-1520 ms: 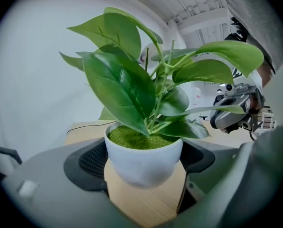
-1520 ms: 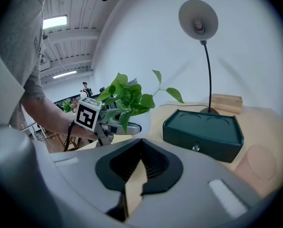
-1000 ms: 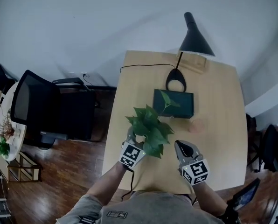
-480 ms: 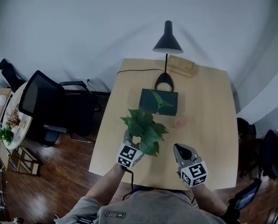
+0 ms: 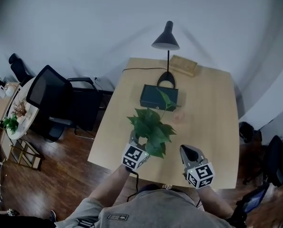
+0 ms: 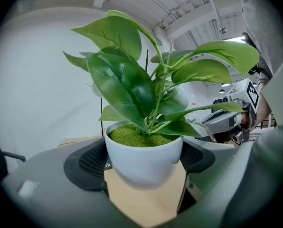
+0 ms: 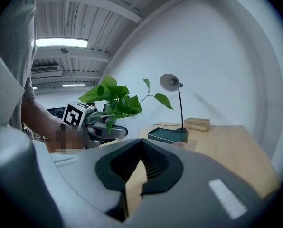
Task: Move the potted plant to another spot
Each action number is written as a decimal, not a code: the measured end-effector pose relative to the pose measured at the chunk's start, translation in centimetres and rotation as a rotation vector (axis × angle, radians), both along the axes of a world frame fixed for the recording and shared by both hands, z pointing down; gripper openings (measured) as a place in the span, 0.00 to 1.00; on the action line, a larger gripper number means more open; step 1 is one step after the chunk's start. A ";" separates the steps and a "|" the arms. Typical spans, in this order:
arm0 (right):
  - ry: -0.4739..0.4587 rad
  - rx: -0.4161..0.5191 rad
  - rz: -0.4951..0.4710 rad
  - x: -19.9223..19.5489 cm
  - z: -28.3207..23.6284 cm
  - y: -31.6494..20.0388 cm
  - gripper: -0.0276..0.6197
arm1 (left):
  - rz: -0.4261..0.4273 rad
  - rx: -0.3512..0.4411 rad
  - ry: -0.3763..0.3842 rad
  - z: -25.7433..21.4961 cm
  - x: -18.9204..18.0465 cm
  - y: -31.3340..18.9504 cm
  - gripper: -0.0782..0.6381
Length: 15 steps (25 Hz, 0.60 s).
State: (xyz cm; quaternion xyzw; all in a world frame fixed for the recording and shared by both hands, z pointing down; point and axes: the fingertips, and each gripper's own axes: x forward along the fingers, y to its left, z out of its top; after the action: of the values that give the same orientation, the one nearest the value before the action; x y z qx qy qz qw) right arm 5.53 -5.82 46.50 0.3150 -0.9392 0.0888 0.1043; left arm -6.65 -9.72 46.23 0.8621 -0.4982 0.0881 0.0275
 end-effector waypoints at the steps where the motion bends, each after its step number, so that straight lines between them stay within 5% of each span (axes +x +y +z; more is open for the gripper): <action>1: -0.001 0.005 0.004 0.0 -0.1 0.3 0.05 | 0.007 0.004 0.000 -0.2 0.3 0.3 0.75; 15: 0.038 0.000 0.153 3.7 -0.7 5.3 0.05 | 0.163 -0.026 0.038 0.1 5.3 5.0 0.75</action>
State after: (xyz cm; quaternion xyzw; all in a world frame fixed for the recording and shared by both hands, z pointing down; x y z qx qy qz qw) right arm 9.26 -0.54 45.82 0.3873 -0.9102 0.0906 0.1152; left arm -1.35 -4.75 46.32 0.9008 -0.4248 0.0801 0.0412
